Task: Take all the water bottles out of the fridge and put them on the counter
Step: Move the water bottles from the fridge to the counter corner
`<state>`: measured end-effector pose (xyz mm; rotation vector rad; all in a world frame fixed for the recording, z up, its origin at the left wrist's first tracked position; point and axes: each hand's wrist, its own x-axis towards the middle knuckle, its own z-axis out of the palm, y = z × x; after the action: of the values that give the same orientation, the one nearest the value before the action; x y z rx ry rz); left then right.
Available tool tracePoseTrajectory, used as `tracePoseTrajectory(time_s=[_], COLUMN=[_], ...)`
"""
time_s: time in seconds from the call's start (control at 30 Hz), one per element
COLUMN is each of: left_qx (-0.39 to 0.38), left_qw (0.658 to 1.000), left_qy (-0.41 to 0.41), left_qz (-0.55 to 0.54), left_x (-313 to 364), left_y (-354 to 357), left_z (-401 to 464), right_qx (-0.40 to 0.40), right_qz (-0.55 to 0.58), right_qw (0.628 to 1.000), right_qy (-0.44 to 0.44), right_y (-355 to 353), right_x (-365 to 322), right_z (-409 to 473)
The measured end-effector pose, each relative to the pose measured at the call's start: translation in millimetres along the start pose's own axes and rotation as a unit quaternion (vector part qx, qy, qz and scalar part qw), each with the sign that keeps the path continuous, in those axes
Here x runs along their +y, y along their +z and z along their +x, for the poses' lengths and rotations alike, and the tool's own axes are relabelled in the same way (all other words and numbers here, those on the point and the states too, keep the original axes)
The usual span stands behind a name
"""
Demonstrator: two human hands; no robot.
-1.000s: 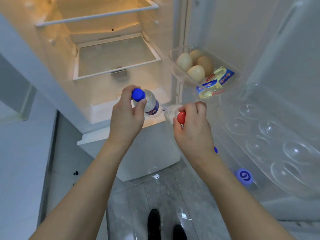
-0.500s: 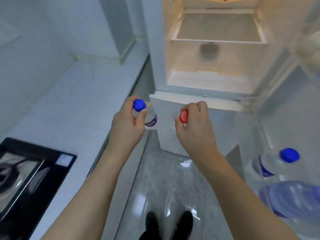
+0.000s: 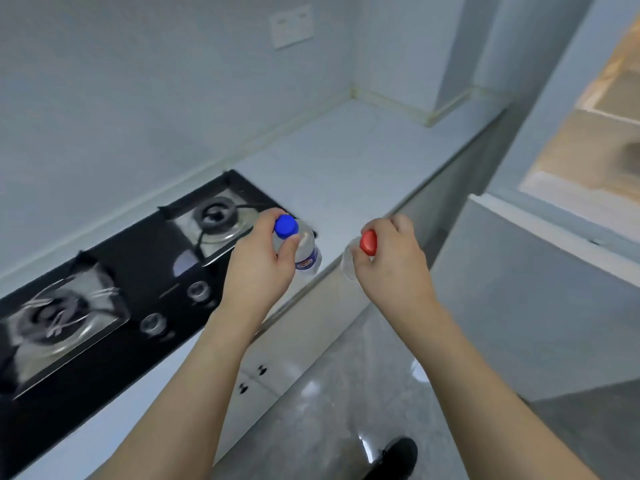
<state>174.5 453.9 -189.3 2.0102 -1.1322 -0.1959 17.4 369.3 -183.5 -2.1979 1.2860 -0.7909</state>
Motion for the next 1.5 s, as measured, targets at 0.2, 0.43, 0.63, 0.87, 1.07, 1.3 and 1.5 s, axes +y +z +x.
tracePoseTrajectory(time_s=[0.2, 0.43, 0.63, 0.87, 1.07, 1.3, 1.5], left_qx=[0.07, 0.143, 0.214, 0.251, 0.262, 0.284, 0.301], left_qw=[0.994, 0.972, 0.938, 0.898, 0.882, 0.863, 0.852], left_qy=[-0.073, -0.176, -0.266, -0.349, -0.375, -0.398, -0.407], left_qz=[0.041, 0.055, 0.063, 0.091, 0.116, 0.127, 0.136], left_x=[-72, -144, -189, -227, -241, -259, -290], left_y=[-119, -238, -311, -334, -352, -378, -419], left_z=[-76, -177, -258, -289, -273, -263, -272], right_qx=[-0.072, -0.157, -0.242, -0.326, -0.359, -0.39, -0.416], right_qz=[0.012, 0.047, 0.055, 0.049, 0.048, 0.064, 0.073], right_qw=[0.993, 0.972, 0.939, 0.89, 0.859, 0.826, 0.799], right_qy=[-0.096, -0.166, -0.238, -0.315, -0.362, -0.402, -0.429], right_y=[58, 125, 181, 230, 264, 298, 327], right_x=[-111, -224, -304, -354, -386, -424, -472], right_z=[-60, -136, -190, -208, -198, -197, -220])
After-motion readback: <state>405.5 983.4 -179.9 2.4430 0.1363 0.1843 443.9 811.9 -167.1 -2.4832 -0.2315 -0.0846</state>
